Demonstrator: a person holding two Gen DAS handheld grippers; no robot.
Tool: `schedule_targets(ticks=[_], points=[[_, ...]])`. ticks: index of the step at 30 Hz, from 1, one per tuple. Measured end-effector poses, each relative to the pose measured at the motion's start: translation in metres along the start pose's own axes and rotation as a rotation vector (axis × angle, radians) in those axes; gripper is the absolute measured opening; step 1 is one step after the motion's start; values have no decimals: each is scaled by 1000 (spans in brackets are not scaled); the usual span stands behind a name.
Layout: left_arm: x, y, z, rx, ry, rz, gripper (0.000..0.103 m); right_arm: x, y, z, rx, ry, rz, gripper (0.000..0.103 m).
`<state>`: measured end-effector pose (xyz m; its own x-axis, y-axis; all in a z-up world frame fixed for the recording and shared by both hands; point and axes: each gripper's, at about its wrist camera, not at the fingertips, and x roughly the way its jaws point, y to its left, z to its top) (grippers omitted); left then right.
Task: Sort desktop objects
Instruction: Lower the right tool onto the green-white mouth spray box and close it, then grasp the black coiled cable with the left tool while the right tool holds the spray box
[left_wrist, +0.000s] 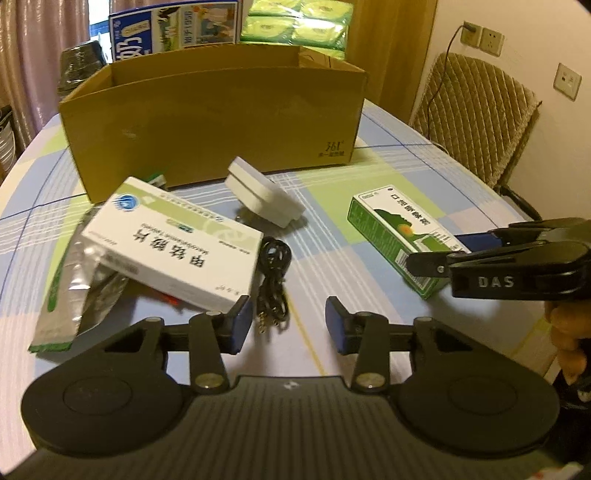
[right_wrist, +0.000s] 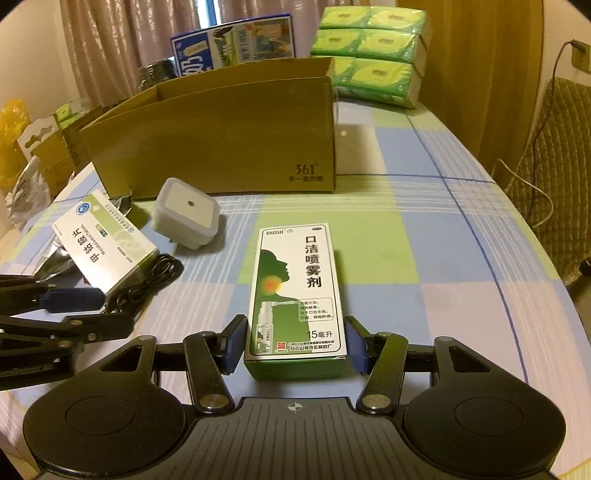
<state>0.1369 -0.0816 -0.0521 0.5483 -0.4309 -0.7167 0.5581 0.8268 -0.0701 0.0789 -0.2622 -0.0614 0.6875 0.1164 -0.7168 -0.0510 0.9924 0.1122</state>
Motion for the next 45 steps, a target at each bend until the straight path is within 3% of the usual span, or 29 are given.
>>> schedule_targets(ticks=[15, 19, 22, 27, 31, 45], points=[[33, 1, 7, -13, 16, 28, 36, 3, 4, -2, -24, -26, -6, 53], [37, -1, 8, -18, 6, 44, 28, 5, 5, -2, -31, -30, -10, 53], [37, -1, 7, -17, 6, 63, 13, 5, 6, -2, -34, -34, -8, 53], [31, -1, 3, -30, 7, 58, 11, 9, 8, 0, -49, -38, -11, 55], [26, -7, -3, -32, 3, 45, 11, 14, 10, 3, -62, -41, -14, 65], [24, -11, -5, -34, 1, 43, 11, 32, 13, 13, -74, -37, -45, 64]])
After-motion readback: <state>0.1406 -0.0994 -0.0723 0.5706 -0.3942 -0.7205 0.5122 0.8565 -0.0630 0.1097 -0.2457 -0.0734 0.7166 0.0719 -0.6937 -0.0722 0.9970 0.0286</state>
